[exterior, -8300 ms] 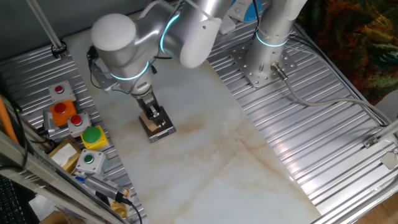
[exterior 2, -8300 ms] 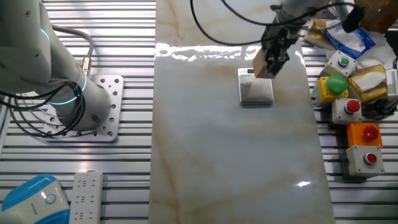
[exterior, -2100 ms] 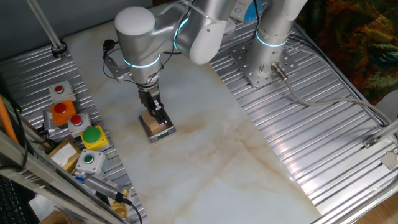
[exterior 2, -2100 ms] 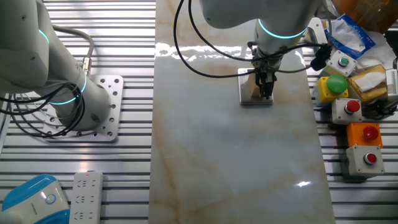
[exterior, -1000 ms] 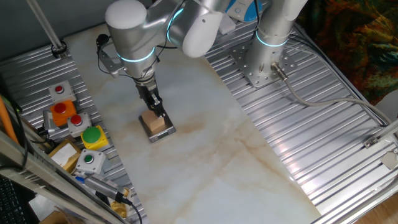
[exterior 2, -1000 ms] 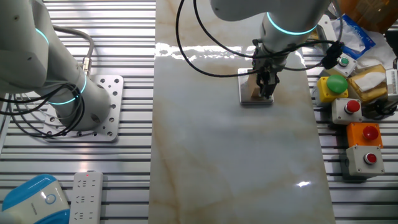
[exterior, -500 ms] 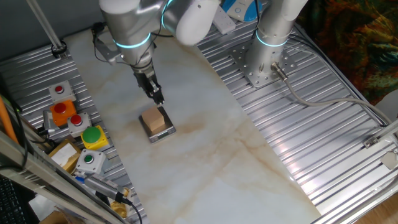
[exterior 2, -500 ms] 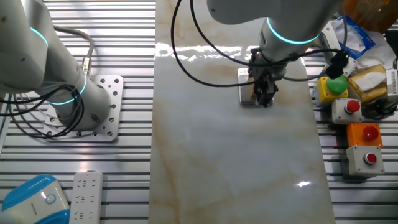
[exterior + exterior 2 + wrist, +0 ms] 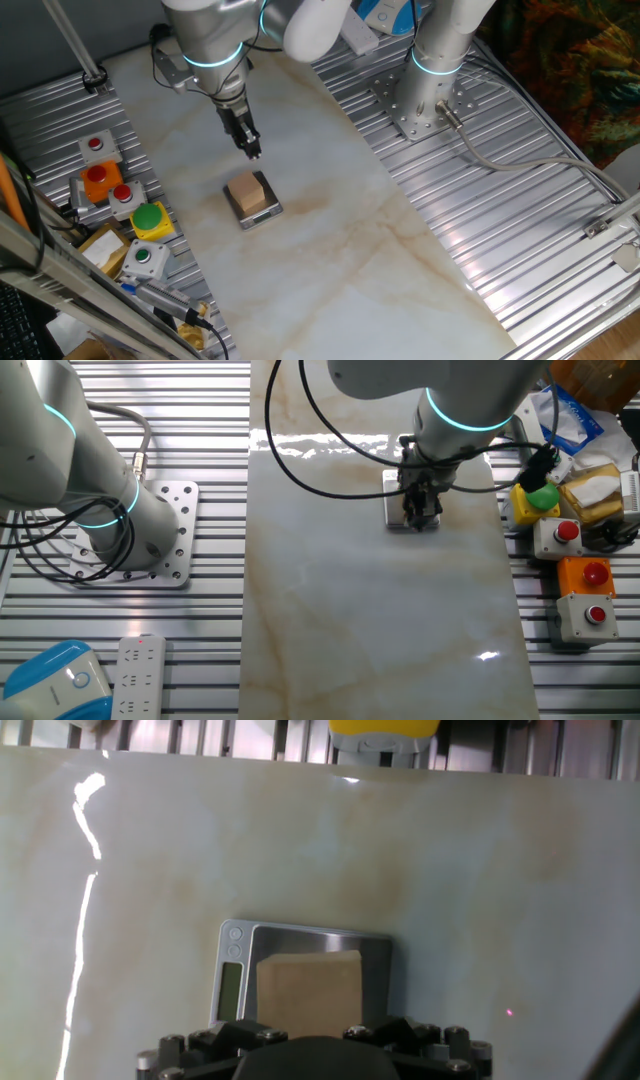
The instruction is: Place the block on the scale
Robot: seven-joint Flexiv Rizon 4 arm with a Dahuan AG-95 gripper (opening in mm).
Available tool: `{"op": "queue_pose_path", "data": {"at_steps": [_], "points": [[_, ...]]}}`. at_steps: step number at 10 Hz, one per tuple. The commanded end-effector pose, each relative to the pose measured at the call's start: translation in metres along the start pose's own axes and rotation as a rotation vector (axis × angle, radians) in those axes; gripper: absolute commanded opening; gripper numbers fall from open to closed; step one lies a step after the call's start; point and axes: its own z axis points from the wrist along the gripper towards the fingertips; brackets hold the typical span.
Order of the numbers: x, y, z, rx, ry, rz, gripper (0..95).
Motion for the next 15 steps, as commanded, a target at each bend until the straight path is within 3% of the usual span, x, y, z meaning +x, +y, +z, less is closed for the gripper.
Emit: {"op": "queue_pose_path", "data": {"at_steps": [1,5,15], "points": [[0.002,0.001,-0.003,-0.004,-0.001,0.044,0.0],[0.006,0.006,-0.015,-0.005,-0.002,0.034,0.0],[0.006,0.007,-0.016,-0.010,0.014,-0.002,0.0]]}}
